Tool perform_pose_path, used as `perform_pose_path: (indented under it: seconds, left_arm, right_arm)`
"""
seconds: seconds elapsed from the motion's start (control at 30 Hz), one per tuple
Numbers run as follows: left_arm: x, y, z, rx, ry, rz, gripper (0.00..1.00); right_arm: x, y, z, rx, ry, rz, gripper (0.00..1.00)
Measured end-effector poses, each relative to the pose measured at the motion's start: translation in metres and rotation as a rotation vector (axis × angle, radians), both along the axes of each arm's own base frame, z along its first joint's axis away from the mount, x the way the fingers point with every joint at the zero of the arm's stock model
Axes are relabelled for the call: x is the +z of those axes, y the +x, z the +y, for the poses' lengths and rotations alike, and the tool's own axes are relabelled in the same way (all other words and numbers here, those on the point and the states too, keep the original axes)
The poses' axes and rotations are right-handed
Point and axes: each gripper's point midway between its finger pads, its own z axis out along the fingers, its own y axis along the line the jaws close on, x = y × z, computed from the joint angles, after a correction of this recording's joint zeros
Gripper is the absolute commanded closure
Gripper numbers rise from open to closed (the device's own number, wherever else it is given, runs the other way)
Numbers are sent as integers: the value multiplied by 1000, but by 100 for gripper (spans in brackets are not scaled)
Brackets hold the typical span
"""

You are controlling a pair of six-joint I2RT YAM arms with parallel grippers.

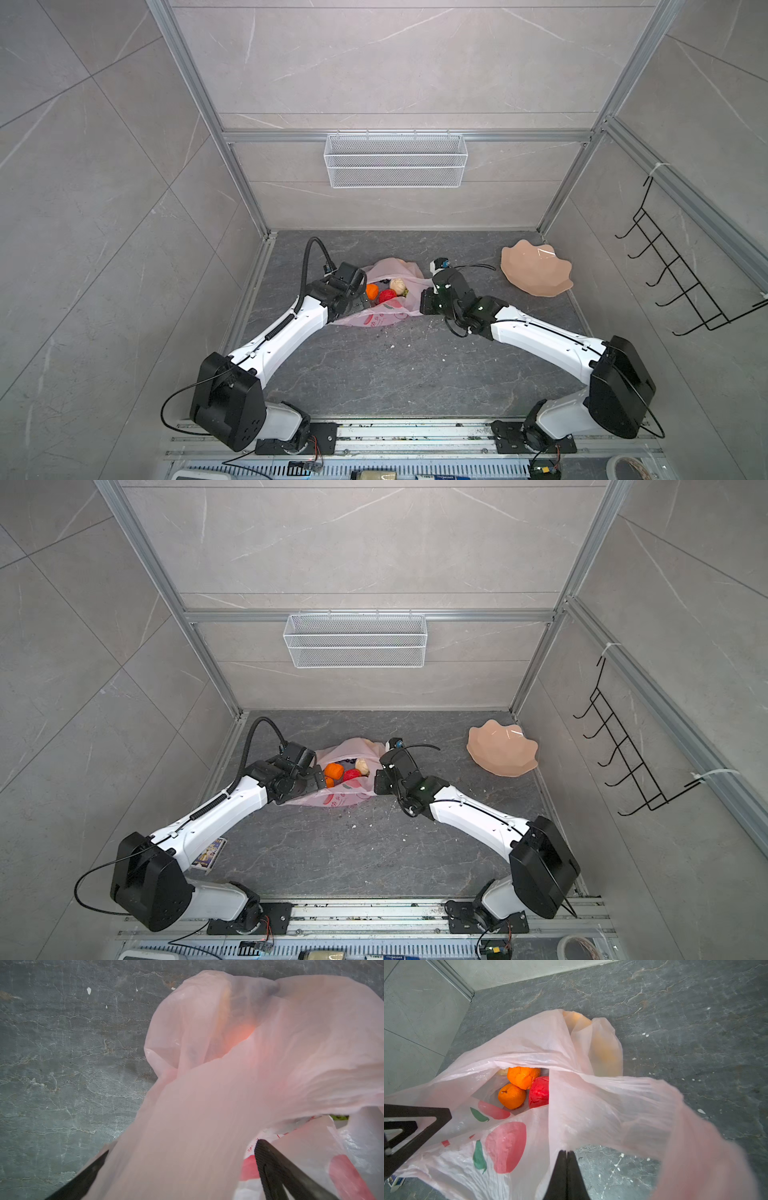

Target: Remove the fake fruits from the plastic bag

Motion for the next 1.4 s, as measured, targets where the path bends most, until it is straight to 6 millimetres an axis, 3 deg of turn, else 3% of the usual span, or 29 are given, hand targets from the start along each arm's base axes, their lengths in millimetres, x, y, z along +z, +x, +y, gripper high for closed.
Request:
perform_pose_path:
  seconds: [0.1,0.23,0.5,0.67,0.83,1.0,1.1,1.27,1.4]
  left_arm:
    - [-7,5,3,13,-15,2,1]
    - [-21,14,6,28,-14,16,13]
    - [-47,20,8,14,-62,28,64]
    - [-48,27,16,20,-125,-24,94]
    - [-30,29,30,41,-188,-125,98]
    - [3,29,33,25,-232,-250,100]
    - [20,28,38,24,-264,-326,100]
    - [19,25,55,64,-325,-357,100]
    - [11,29,44,26,-354,-329,100]
  right_arm:
    - [1,-1,-5,-14,-7,-8,100]
    - [0,-2,-7,-21,-10,-9,100]
    - [-2,3,-14,-61,21,7,100]
    - [-12,15,-37,-112,72,50,100]
    - [-10,22,-42,-113,111,56,100]
    - [-10,22,-42,-108,107,51,100]
    - [-10,28,-52,-134,105,48,100]
    - [-10,52,-91,-233,125,42,100]
    - [-17,51,-82,-198,126,60,97]
